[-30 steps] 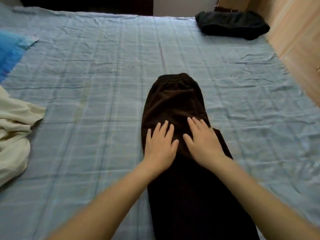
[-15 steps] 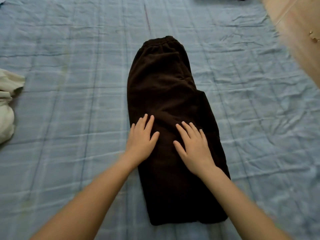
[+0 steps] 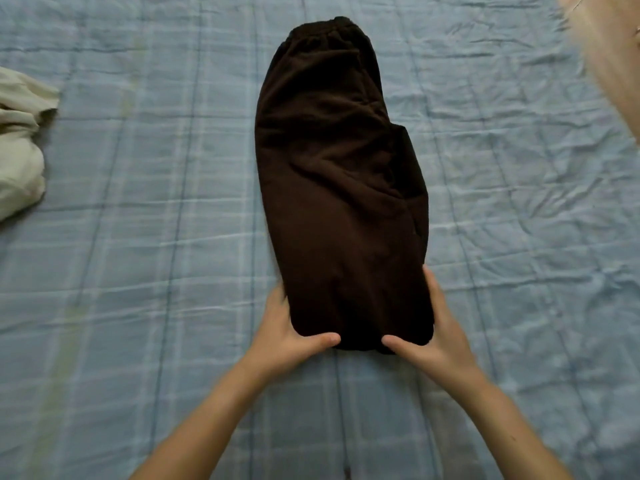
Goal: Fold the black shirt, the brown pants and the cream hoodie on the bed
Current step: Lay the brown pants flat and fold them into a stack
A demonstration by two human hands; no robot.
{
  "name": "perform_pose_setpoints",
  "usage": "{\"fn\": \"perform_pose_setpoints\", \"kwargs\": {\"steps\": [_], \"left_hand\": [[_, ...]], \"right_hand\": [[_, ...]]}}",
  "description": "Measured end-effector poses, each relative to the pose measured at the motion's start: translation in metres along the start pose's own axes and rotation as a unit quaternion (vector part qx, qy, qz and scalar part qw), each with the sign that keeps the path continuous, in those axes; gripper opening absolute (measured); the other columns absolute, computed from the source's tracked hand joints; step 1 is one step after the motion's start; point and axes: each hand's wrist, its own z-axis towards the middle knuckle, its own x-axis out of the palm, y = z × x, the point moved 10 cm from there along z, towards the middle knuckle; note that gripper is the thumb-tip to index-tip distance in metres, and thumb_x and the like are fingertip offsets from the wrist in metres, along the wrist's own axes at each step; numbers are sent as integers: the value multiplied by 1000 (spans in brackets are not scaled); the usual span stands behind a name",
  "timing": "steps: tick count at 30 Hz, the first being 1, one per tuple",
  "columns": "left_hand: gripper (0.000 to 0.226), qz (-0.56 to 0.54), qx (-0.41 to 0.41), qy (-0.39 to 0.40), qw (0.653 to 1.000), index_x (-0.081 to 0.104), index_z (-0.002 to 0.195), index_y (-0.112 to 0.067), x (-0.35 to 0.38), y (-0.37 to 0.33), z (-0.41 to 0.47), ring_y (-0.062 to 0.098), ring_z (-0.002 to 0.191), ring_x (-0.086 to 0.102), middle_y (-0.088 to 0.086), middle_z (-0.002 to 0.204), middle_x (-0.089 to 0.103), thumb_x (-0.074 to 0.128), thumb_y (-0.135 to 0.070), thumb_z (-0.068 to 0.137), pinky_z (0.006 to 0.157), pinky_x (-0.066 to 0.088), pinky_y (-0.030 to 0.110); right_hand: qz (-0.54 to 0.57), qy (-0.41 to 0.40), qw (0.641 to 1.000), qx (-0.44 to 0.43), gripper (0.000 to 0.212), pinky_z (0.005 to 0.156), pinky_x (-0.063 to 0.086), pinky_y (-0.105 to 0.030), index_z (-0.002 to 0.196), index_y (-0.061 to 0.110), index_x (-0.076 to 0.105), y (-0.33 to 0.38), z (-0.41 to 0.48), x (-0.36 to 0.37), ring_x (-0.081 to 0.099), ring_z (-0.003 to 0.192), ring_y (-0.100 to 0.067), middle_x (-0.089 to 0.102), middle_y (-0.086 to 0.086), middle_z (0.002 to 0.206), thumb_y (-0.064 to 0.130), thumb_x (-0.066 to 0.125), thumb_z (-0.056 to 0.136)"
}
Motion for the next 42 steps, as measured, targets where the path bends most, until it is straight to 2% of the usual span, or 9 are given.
{"fn": "perform_pose_setpoints", "kwargs": {"steps": [4,8,12,17,20,23,31,36,42], "left_hand": [[84,7,11,47,999,46,133,-36,4,3,-2,5,126,51,-19,131,54,79,-58,59,101,40,16],[77,-48,12,-1,999,48,137,-11,-6,-18,-1,7,121,56,-6,129,60,75,-37,70,100,45,22],[83,-67,6,-60,996,39,144,-18,-33,-46,-5,-9,114,54,-15,128,58,81,-32,74,91,42,6],[112,-78,16,-56,995,13,148,-40,-36,-41,-28,1,136,39,-13,152,36,87,-17,67,110,33,18],[109,3,90,16,996,24,149,-39,-22,-31,-37,-13,135,31,-39,145,30,81,-2,65,102,27,3],[92,13,81,17,997,35,147,-33,-21,-25,-36,-14,128,40,-34,137,43,76,1,72,97,30,1],[54,-157,-54,-4,986,58,127,-40,-49,-50,-33,3,107,62,-15,116,63,78,-23,80,97,51,30],[72,-104,-99,-2,990,36,146,-33,-34,-17,-63,3,124,44,-8,143,45,73,-22,85,104,37,19],[101,-55,-56,98,992,27,148,-43,2,27,-122,-12,135,31,-24,148,33,87,-27,69,110,30,12]], "right_hand": [[-12,-9,1000,-25,126,97,35,-5,152,52,5,14,-9,5,28,134,20,21,42,150,52,86,55],[43,-99,993,-43,109,108,40,-22,150,46,25,42,-12,-9,42,134,6,42,28,147,25,89,66],[42,-122,990,-62,91,102,45,-18,144,45,40,77,-16,-24,49,126,7,51,23,140,25,88,70],[4,-81,997,-15,86,102,43,-18,138,42,50,63,-25,-8,52,121,1,56,16,130,29,92,64],[-50,7,999,-16,100,101,35,-10,141,45,44,41,-33,17,50,123,-9,54,3,131,18,93,57],[-93,-11,995,-39,89,94,44,-16,133,47,50,43,-33,17,58,114,-10,62,3,121,14,89,60],[31,21,999,22,35,68,49,-6,98,51,71,94,-18,-34,67,87,6,73,21,92,26,82,76],[14,-24,997,78,53,99,50,-32,130,34,59,64,-44,-5,62,111,-11,66,4,123,30,78,81],[134,-24,989,58,93,102,37,-6,147,48,30,28,-116,49,37,126,22,33,44,136,43,80,68]]}}
